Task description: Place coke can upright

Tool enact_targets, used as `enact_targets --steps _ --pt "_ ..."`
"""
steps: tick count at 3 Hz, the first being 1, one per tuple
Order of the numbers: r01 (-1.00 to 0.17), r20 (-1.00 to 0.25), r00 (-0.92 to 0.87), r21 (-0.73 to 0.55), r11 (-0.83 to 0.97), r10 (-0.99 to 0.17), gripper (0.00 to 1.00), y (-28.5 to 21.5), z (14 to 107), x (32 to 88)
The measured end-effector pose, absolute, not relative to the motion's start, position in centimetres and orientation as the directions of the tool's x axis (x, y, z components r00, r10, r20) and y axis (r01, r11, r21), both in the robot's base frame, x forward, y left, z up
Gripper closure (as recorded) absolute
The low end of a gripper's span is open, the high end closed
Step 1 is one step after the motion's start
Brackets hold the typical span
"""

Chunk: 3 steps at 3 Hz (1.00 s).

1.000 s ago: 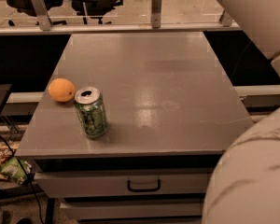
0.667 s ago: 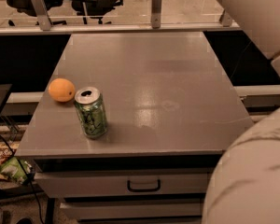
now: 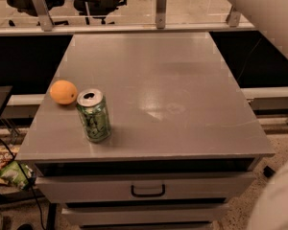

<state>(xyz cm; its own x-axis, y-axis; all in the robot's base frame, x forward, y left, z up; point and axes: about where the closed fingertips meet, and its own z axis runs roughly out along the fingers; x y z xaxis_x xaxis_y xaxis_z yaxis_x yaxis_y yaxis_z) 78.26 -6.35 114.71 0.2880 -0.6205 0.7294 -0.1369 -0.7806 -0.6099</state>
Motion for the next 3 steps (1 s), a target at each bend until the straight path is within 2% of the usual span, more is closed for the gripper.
enact_targets --steps 1,3 --pt "-0.081 0.800 0.350 -0.492 -0.867 -0.487 1.00 -6.6 111.8 77.3" --pt "0.129 0.896 0.399 -0.263 -0.956 -0.193 1.00 -5.7 104.3 75.8"
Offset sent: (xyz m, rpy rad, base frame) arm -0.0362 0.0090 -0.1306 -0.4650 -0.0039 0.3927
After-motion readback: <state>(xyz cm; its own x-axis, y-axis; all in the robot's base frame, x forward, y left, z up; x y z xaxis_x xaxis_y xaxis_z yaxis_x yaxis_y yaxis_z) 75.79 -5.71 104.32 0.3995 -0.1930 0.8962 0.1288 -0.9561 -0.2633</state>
